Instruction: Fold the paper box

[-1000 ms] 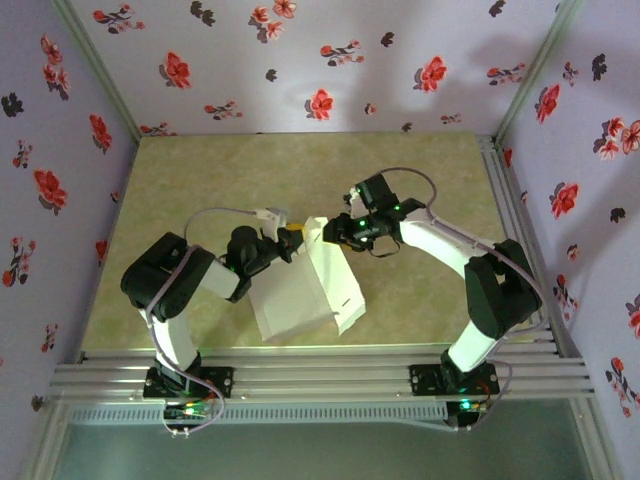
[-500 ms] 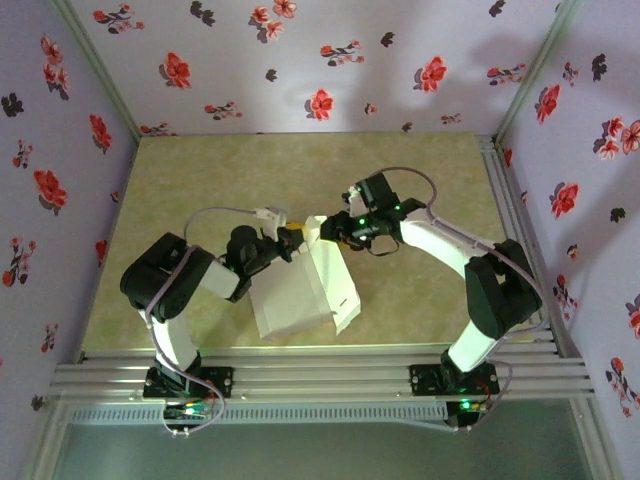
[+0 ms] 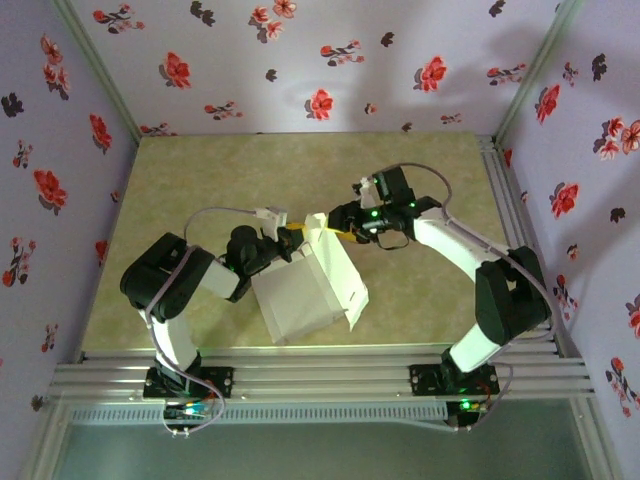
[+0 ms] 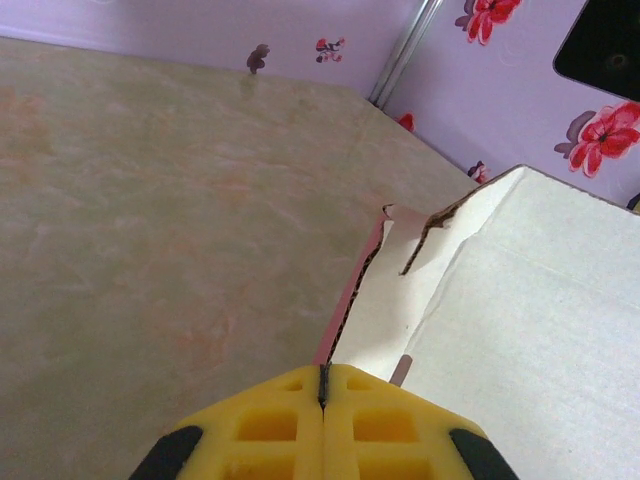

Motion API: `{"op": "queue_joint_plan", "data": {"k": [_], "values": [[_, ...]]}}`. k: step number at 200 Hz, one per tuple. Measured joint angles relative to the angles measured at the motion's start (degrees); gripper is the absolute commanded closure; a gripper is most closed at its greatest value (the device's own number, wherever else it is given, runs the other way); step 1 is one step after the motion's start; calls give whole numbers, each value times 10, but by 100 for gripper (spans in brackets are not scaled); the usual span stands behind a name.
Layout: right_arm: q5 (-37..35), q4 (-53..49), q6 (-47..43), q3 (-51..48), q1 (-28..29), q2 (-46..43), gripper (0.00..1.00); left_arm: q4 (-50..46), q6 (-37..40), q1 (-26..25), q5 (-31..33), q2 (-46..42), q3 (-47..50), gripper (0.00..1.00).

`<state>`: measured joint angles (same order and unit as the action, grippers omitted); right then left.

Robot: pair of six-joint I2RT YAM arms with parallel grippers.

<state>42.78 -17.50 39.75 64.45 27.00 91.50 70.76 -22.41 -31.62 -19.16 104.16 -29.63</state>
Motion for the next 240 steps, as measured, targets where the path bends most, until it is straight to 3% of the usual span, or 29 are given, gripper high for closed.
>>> {"op": "queue_joint_plan", "data": {"k": [40, 124, 240], "values": [[17, 16, 12, -17, 0, 0, 57, 0, 0, 0, -2, 0, 0, 100], [24, 44, 23, -32, 6, 11, 59, 0, -2, 0, -4, 0, 0, 100], [-15, 32, 16, -18, 39, 47, 67, -1, -4, 0, -3, 0, 0, 100]]}}
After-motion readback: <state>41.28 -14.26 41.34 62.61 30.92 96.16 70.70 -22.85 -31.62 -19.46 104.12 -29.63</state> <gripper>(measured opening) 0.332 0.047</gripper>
